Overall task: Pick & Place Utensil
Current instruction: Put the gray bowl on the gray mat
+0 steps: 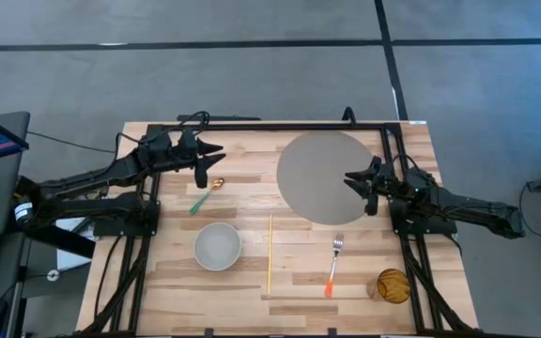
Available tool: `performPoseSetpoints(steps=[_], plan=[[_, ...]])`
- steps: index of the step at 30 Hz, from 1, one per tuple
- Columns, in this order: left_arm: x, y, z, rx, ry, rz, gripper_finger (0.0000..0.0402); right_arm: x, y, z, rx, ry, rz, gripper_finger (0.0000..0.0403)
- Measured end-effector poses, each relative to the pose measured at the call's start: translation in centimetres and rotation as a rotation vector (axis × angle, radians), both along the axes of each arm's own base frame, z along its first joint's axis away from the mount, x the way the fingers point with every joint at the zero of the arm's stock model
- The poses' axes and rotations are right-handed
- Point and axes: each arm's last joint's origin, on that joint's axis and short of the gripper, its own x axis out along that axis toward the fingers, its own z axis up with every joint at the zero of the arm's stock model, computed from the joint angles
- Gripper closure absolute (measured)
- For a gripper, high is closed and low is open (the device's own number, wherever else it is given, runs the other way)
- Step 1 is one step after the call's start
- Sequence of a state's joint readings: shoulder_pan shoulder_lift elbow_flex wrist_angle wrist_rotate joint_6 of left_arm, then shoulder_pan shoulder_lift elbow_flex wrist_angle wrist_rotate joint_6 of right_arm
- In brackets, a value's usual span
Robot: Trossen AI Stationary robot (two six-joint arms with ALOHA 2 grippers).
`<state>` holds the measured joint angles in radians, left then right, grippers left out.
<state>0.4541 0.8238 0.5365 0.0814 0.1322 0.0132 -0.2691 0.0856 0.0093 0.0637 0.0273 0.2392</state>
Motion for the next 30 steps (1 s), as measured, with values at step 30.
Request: performPoseSetpoints(steps=[30], plan=[[0.2, -0.3, 1.9, -0.092, -0.008, -0.115, 0.0280, 2.2, -0.6, 6.3, -0.170, -0.216, -0.023, 0.0294]])
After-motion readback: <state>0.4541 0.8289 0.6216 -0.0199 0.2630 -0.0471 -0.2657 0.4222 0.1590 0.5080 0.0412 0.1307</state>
